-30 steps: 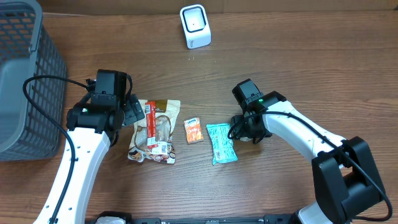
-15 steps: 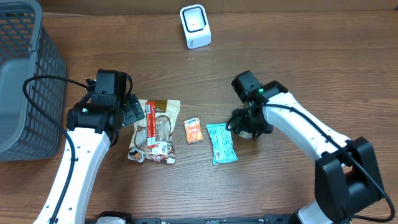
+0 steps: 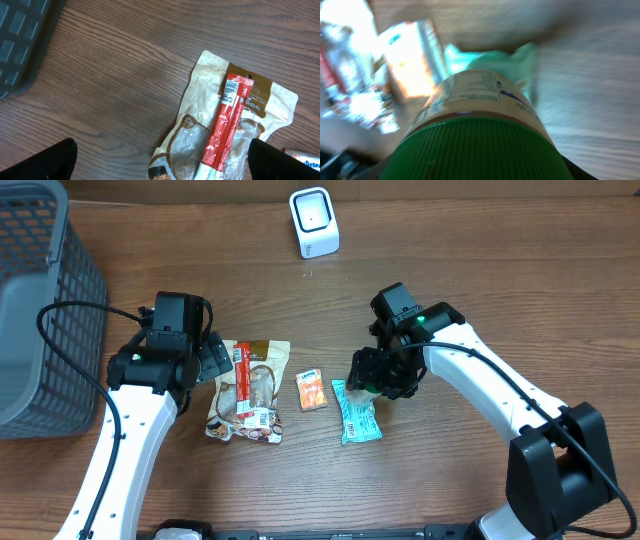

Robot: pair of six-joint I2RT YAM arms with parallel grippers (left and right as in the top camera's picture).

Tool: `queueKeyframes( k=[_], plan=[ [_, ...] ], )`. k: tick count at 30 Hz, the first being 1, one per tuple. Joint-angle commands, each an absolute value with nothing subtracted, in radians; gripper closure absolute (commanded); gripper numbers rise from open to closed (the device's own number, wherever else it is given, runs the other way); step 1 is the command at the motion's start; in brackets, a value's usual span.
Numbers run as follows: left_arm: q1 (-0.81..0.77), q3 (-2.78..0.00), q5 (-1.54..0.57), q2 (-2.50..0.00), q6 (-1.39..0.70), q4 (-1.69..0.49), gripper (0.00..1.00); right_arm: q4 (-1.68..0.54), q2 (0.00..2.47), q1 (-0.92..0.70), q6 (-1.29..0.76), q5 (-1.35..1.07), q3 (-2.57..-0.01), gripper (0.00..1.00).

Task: Scan the item barcode
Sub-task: 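Lift the green jar and tilt it sideways toward the left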

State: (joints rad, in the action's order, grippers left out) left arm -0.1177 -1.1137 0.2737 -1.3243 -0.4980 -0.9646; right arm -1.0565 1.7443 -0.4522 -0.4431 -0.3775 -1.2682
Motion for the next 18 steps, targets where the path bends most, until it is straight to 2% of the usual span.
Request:
queueKeyframes(
  k=[1, 11, 18],
  plan=[
    [-0.118, -1.130, 0.287, -1.320, -0.494, -0.964, 0.01, -1.054, 1.741, -0.450, -0.449, -0.596, -1.298, 0.96],
    [-0.118, -1.130, 0.287, -1.320, -0.494, -0.964, 0.00, -1.042, 1.741, -0.450, -0.471, -0.824, -1.298, 0.96],
    [-0.118, -1.130, 0.287, -1.320, -0.494, -0.964, 0.01, -1.002, 1.741, -0.450, -0.750, -0.842, -1.298, 0.96]
  ],
)
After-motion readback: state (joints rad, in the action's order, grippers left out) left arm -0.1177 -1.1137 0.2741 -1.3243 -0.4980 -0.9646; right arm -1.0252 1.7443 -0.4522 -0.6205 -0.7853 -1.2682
